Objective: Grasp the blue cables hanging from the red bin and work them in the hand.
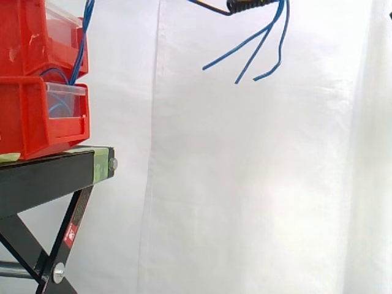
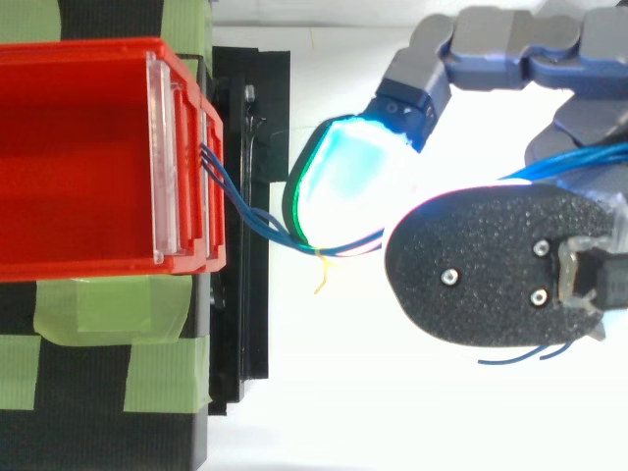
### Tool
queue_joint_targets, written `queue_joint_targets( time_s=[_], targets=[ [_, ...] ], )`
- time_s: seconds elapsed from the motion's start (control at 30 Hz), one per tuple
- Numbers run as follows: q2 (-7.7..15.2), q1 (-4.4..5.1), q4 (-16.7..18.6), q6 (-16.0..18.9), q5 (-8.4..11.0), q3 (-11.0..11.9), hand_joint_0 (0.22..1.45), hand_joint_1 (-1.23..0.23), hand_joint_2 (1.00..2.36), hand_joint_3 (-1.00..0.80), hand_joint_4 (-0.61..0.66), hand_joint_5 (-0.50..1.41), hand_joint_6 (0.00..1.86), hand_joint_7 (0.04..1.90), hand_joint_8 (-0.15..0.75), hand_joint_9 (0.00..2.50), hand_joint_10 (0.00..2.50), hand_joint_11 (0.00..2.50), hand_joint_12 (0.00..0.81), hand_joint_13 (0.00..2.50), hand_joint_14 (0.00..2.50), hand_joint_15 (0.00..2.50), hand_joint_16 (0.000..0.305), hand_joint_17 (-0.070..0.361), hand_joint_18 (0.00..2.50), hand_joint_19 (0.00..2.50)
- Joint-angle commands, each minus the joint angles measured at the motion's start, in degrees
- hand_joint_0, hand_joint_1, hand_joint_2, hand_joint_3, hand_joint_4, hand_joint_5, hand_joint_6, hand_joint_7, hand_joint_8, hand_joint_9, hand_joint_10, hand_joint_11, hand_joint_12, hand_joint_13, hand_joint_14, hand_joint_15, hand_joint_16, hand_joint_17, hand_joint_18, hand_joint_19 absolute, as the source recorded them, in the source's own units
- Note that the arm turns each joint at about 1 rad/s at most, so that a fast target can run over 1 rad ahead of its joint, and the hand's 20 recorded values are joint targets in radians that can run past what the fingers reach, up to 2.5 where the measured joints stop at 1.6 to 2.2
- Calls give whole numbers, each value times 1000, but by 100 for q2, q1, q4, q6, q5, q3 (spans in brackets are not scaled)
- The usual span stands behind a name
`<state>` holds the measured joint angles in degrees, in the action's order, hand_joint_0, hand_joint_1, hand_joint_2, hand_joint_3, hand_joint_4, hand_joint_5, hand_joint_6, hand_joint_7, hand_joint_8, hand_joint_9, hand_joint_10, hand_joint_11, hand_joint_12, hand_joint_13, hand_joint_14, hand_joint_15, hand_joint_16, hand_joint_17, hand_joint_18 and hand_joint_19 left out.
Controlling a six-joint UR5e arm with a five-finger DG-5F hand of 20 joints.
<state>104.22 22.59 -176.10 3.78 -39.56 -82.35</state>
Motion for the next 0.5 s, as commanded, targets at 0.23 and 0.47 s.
queue_joint_targets(
  time_s=[0.23,0.47],
  targets=[
    [2,0,-3,0,-8,0,959,-664,1022,-483,334,415,10,1348,455,1805,2500,2500,533,1889,2500,1398,203,153,2500,759],
    [2,0,-108,-378,-175,0,909,-678,1011,-764,334,376,10,1302,455,1805,2500,2500,533,1889,2500,1398,203,153,2500,759]
  ],
)
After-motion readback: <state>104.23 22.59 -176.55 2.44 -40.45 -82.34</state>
